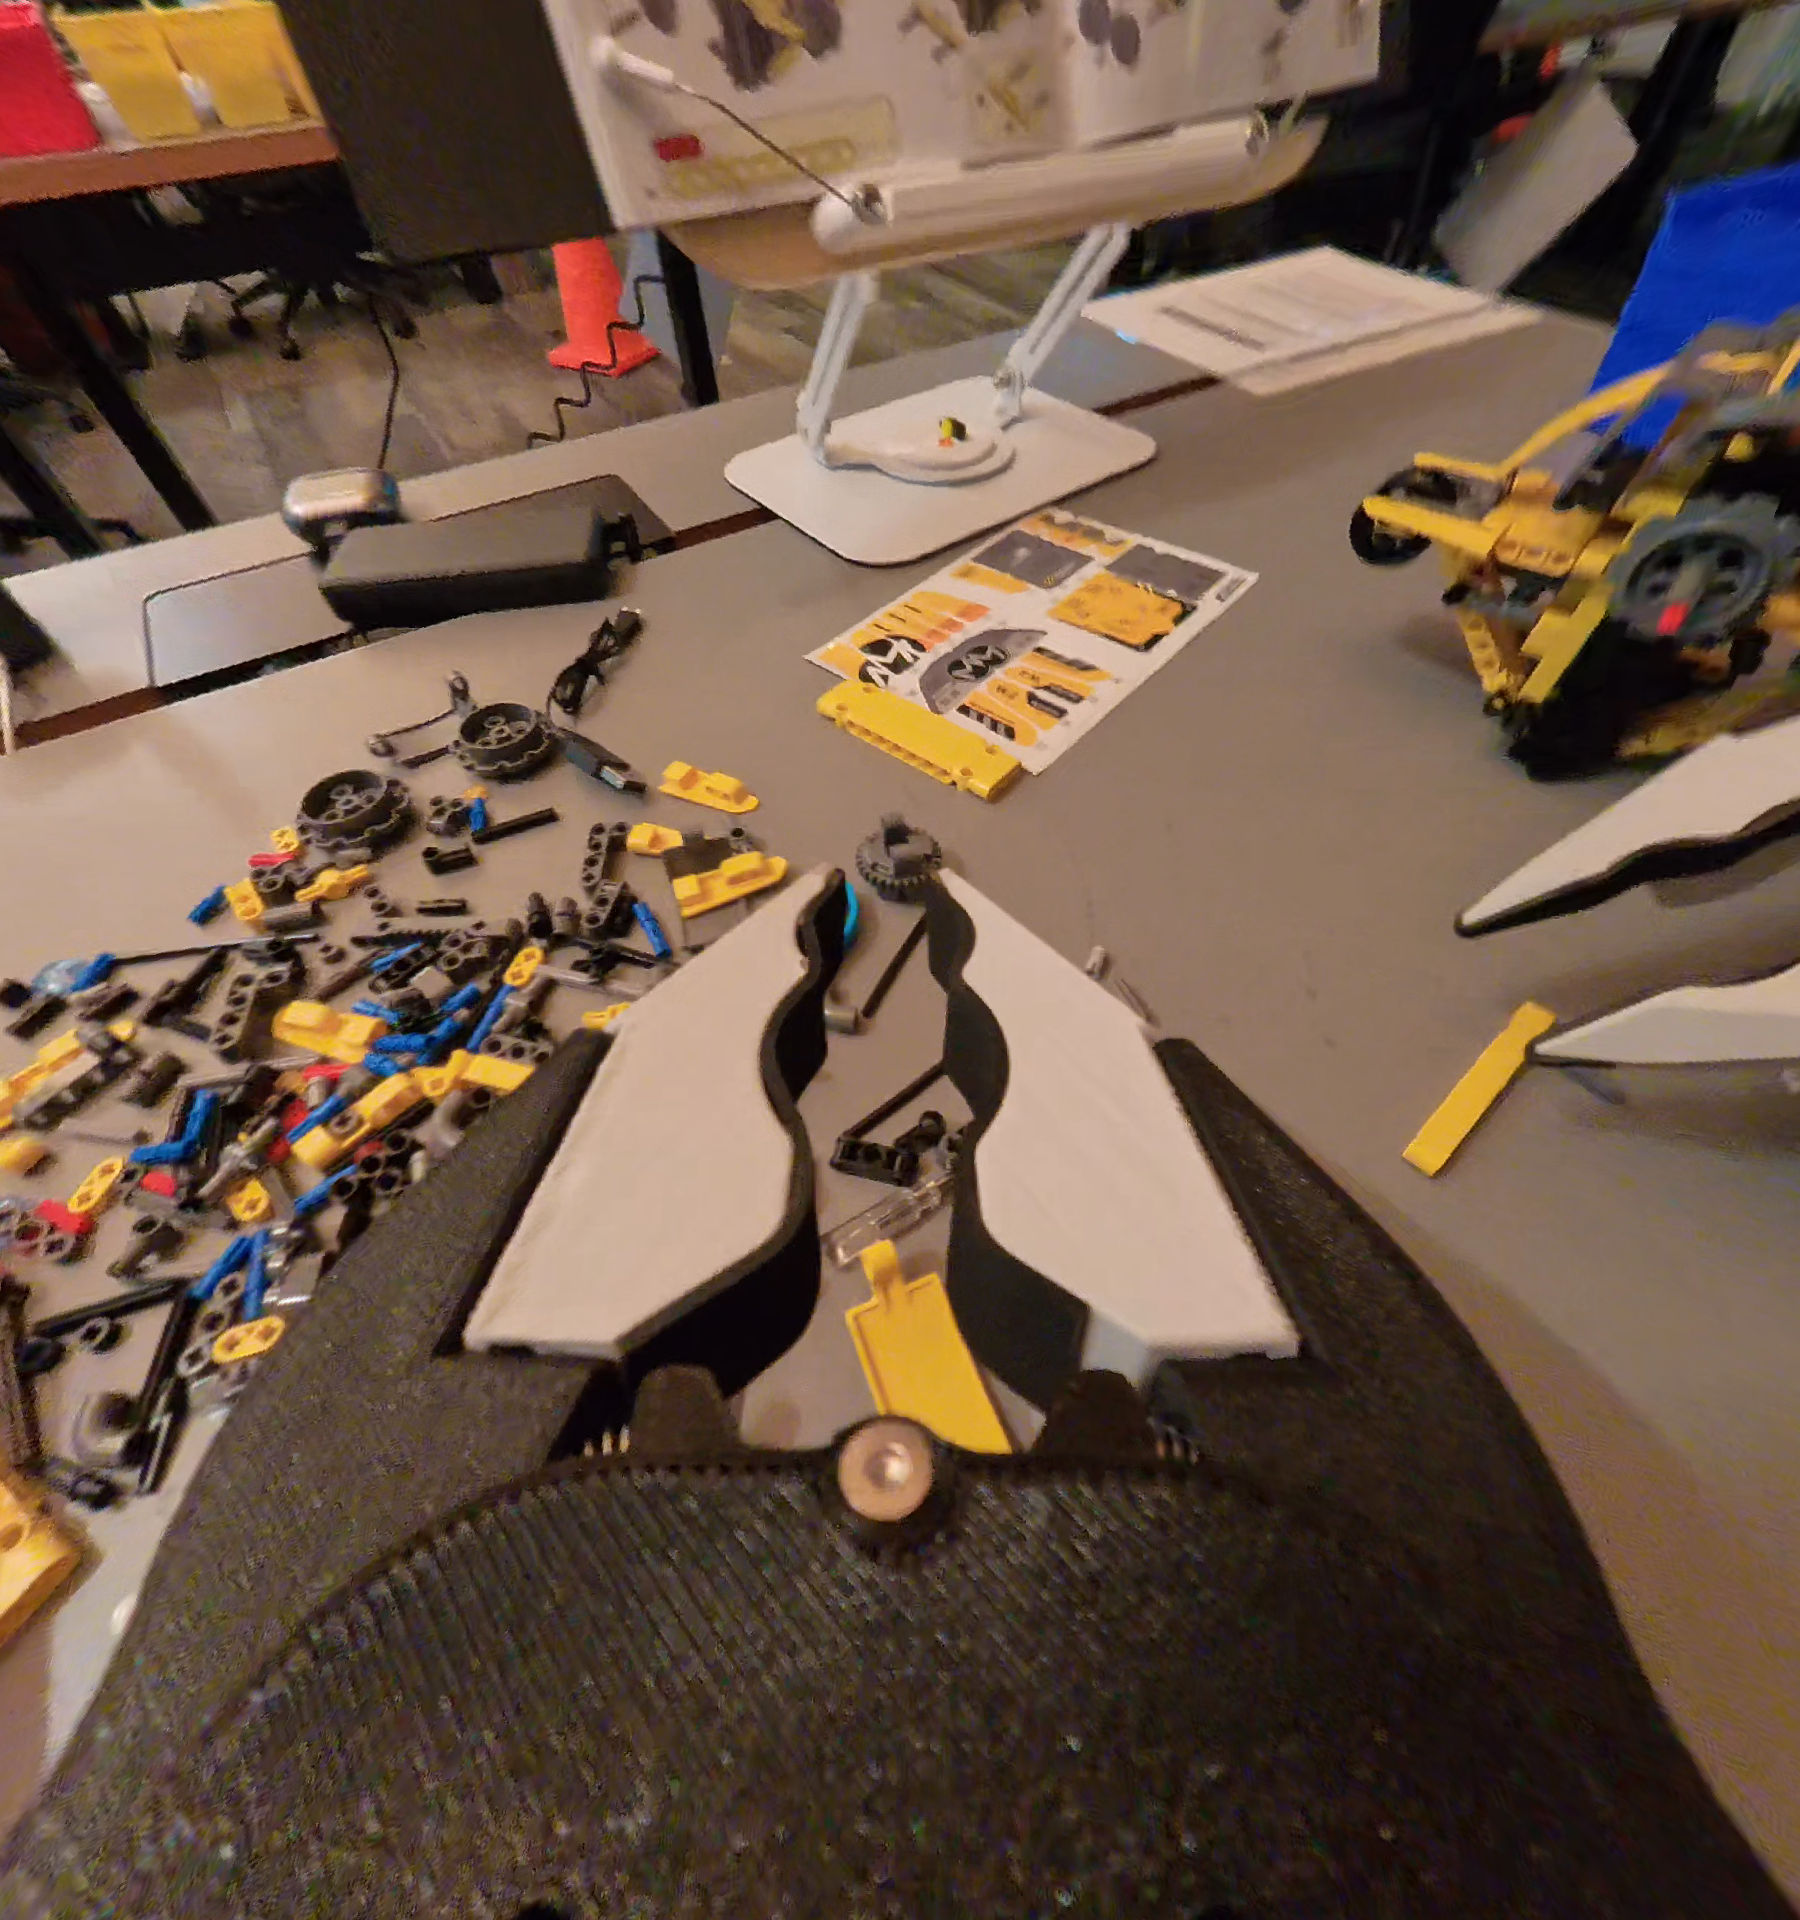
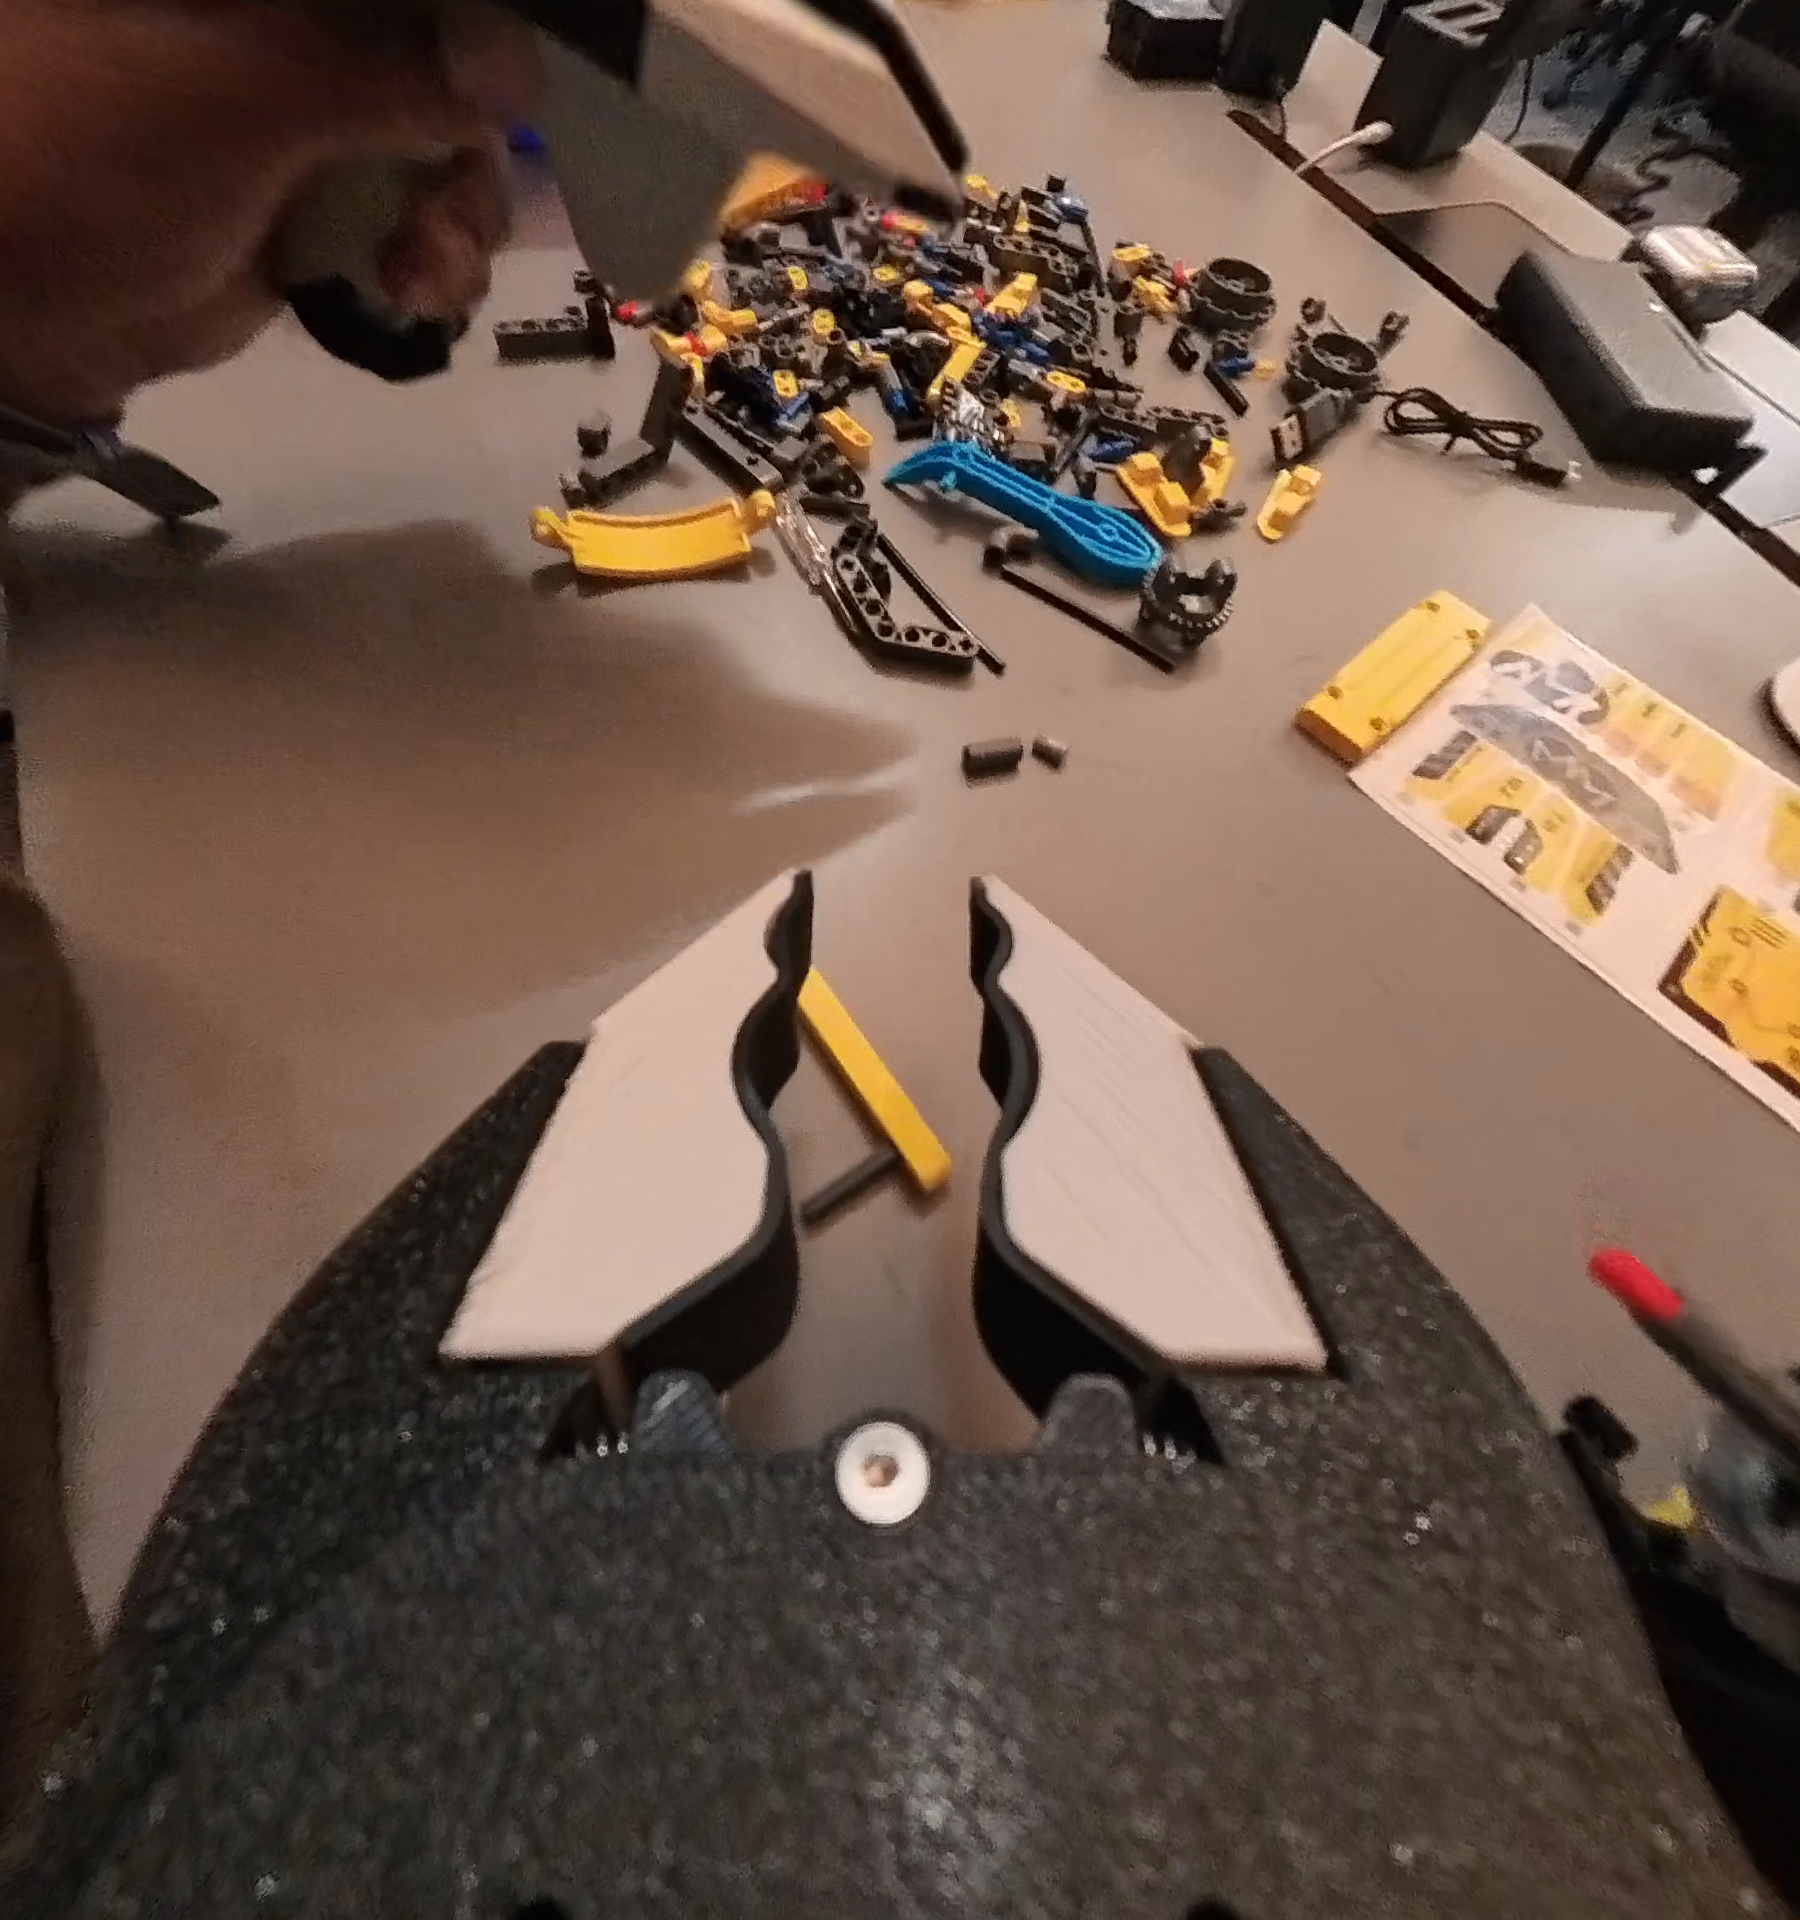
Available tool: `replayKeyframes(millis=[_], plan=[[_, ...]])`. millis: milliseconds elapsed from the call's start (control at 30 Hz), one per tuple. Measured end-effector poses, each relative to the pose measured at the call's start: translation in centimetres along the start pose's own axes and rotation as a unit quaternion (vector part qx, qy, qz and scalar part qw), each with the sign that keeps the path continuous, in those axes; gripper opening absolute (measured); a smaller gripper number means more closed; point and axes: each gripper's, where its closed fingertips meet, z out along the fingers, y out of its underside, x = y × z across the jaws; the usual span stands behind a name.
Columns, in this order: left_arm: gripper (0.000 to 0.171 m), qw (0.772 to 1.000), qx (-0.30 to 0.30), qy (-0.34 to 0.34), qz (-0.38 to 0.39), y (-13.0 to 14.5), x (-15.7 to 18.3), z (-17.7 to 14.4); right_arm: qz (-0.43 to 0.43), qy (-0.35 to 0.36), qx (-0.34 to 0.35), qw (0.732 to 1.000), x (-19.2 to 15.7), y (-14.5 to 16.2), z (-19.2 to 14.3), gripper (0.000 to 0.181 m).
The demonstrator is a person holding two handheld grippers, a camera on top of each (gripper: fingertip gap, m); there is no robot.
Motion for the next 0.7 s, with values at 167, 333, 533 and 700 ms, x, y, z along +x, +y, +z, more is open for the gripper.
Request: replayKeyframes(millis=[167,333,533,700], plan=[[0.012,0.999,-0.025,0.019,0.024,2.3,1.2,1.5,0.016,-0.048,0.051,0.997,-1.1,-2.2,0.6,0.029],[0.019,0.995,-0.042,0.079,-0.046,3.9,1.2,1.7,0.043,-0.076,0.049,0.995,-1.4,-1.4,1.1,0.030],[0.022,0.993,-0.038,0.092,-0.061,3.9,1.0,1.4,0.050,-0.081,0.032,0.995,-1.3,-1.0,1.6,0.033],[0.026,0.993,-0.050,0.091,-0.047,4.2,1.3,1.6,0.062,-0.097,0.022,0.993,-1.4,-0.8,1.9,0.033]])
